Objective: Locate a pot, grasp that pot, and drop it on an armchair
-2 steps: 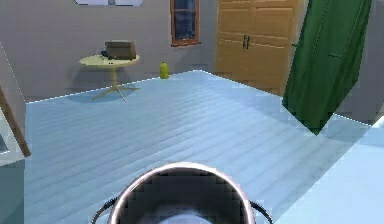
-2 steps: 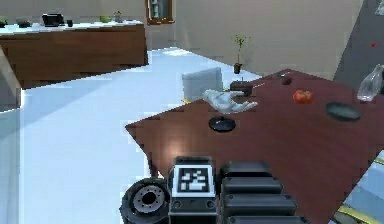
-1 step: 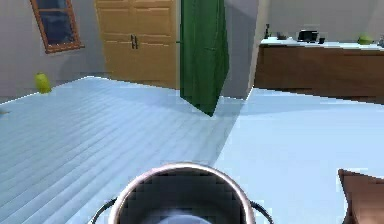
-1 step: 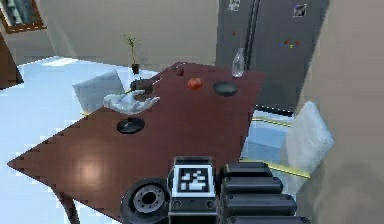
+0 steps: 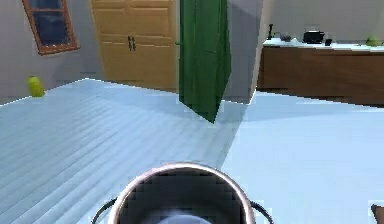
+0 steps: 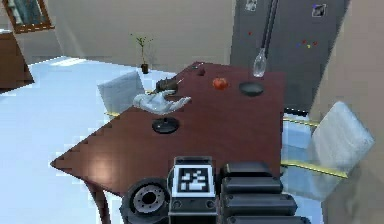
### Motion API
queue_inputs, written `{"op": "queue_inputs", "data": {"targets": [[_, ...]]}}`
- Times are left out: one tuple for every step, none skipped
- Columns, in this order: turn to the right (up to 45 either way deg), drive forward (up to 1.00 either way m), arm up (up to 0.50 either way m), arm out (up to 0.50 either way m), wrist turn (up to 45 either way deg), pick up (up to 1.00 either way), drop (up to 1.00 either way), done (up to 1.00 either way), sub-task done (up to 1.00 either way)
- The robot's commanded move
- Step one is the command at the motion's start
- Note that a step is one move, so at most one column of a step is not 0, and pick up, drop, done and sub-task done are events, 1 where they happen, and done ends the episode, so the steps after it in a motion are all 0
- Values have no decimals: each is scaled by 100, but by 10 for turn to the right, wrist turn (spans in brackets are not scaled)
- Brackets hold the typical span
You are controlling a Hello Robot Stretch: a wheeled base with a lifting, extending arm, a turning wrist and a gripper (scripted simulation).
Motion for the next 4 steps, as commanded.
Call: {"op": "queue_inputs", "data": {"targets": [[-450,0,0,0,0,0,0,0,0],[-30,0,0,0,0,0,0,0,0],[0,20,0,0,0,0,0,0,0],[-360,0,0,0,0,0,0,0,0]]}}
